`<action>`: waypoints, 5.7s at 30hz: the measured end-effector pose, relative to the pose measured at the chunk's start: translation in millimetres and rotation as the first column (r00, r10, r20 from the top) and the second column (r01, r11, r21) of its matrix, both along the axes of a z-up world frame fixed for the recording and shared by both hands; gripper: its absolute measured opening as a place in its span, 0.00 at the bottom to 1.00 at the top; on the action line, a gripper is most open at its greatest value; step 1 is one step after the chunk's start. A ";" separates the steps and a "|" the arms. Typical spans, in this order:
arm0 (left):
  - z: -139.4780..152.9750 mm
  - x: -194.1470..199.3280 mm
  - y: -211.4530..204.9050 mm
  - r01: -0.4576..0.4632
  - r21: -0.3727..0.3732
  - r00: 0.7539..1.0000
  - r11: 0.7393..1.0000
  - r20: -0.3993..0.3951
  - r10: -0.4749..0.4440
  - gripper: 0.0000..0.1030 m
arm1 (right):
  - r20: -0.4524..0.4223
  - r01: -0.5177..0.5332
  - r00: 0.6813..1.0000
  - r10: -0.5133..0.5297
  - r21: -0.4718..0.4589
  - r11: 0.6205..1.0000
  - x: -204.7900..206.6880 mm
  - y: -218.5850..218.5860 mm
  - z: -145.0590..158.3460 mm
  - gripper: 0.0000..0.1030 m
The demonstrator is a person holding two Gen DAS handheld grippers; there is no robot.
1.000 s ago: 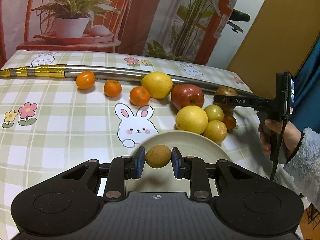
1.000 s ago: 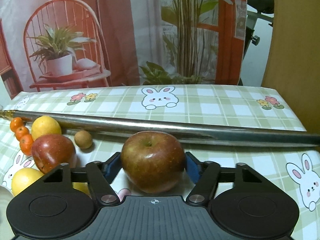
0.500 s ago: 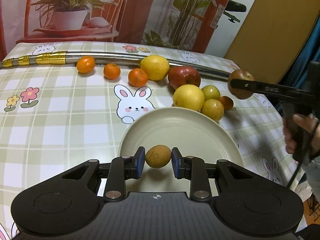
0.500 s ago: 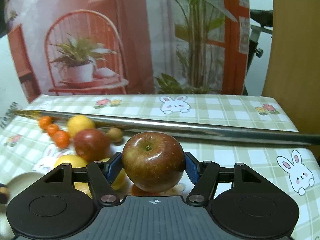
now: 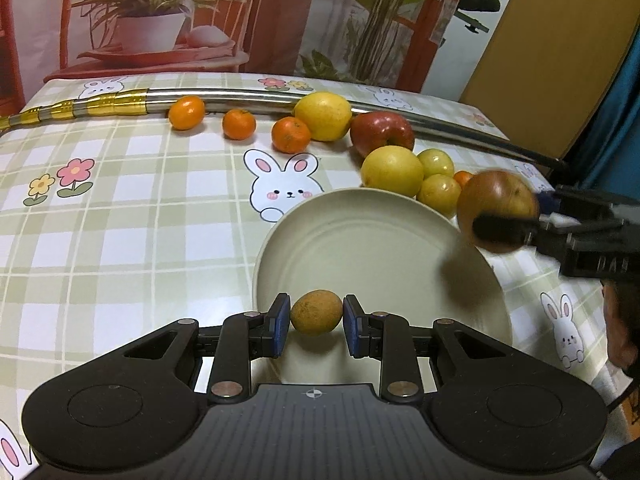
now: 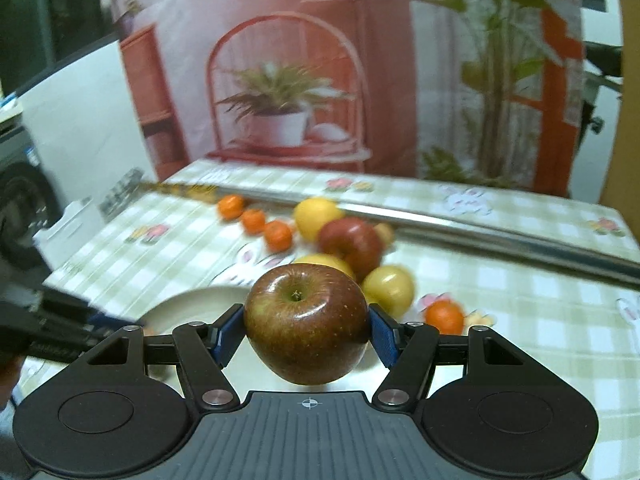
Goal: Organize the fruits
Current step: 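Lower the brown fruit onto the plate with left while right sets the apple on it, then move the left gripper to a tangerine and close on it, then carry the tangerine toward the plate with left while right grasps a yellow pear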
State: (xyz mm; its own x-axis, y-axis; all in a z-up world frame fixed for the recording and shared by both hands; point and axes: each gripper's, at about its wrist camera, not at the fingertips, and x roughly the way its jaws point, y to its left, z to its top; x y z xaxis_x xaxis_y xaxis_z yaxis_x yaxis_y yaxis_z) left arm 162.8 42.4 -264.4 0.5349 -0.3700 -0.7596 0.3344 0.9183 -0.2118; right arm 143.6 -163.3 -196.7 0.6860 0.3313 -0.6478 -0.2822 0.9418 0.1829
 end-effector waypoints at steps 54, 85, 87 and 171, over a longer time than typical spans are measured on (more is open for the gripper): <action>29.3 2.4 16.0 -0.079 -0.075 0.995 0.994 0.057 0.083 0.36 | 0.016 0.010 1.000 -0.010 0.030 1.000 -5.6 -13.7 11.4 0.61; 31.9 127.9 -3.6 -0.127 -0.002 0.980 0.992 0.151 0.126 0.45 | -0.007 0.191 0.982 -0.191 0.050 0.980 41.4 -56.6 -4.1 0.62; 26.6 139.6 -5.8 -0.145 0.000 0.979 0.989 0.141 0.144 0.48 | -0.002 0.204 0.979 -0.204 0.057 0.977 46.5 -61.8 -3.2 0.62; 22.8 27.2 -5.7 -0.023 -0.083 0.991 0.996 0.132 0.034 0.33 | -0.225 0.136 0.969 -0.099 0.159 0.978 113.6 -65.7 -59.8 0.42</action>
State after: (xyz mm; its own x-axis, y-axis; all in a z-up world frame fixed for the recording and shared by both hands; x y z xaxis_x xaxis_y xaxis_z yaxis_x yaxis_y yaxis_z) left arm 190.0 36.7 -241.7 0.6403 -0.4108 -0.6491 0.3382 0.9094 -0.2419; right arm 257.2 -229.0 -256.5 0.5776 0.3760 -0.7246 -0.1076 0.9149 0.3890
